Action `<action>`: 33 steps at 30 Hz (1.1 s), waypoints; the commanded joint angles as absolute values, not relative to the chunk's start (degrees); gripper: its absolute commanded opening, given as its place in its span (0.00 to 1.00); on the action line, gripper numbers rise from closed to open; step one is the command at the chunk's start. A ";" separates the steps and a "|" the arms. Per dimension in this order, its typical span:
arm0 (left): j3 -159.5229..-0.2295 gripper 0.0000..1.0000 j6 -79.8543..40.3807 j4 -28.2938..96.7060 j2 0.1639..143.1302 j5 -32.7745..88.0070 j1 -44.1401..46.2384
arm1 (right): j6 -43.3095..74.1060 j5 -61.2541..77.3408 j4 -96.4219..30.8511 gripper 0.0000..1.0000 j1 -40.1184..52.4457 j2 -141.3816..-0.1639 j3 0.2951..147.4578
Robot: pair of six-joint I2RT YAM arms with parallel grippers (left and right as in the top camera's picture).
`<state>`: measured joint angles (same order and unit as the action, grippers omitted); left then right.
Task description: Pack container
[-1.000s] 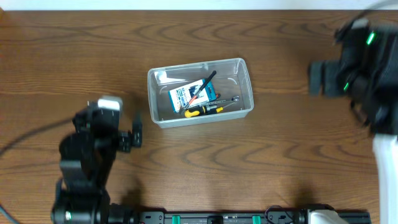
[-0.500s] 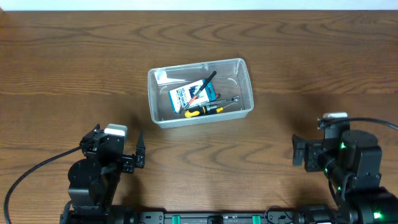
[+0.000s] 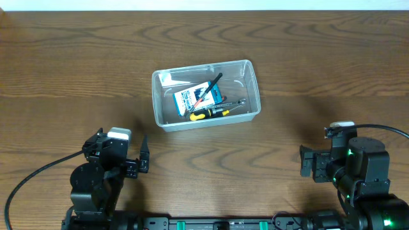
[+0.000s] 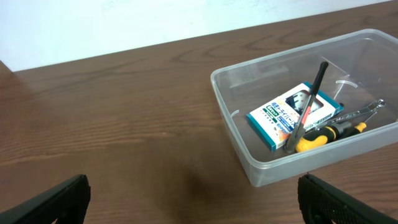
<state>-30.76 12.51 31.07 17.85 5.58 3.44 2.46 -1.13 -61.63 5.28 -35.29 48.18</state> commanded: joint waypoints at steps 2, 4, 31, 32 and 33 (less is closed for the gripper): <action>-30.83 0.98 13.45 31.05 17.54 5.30 3.62 | 3.40 -1.69 -61.60 0.99 6.20 -34.98 47.88; -30.83 0.98 13.45 31.05 17.54 5.30 3.62 | 3.40 -1.69 -61.58 0.99 6.17 -34.87 47.88; -30.83 0.98 13.45 31.05 17.54 5.30 3.62 | -6.74 -2.37 0.62 0.99 3.46 -0.27 4.51; -30.83 0.98 13.45 31.05 17.54 5.30 3.62 | -6.72 -2.37 0.62 0.99 3.46 -0.27 3.68; -30.83 0.98 13.45 31.05 17.54 5.30 3.62 | -6.74 -2.42 0.56 0.99 3.46 -0.27 3.05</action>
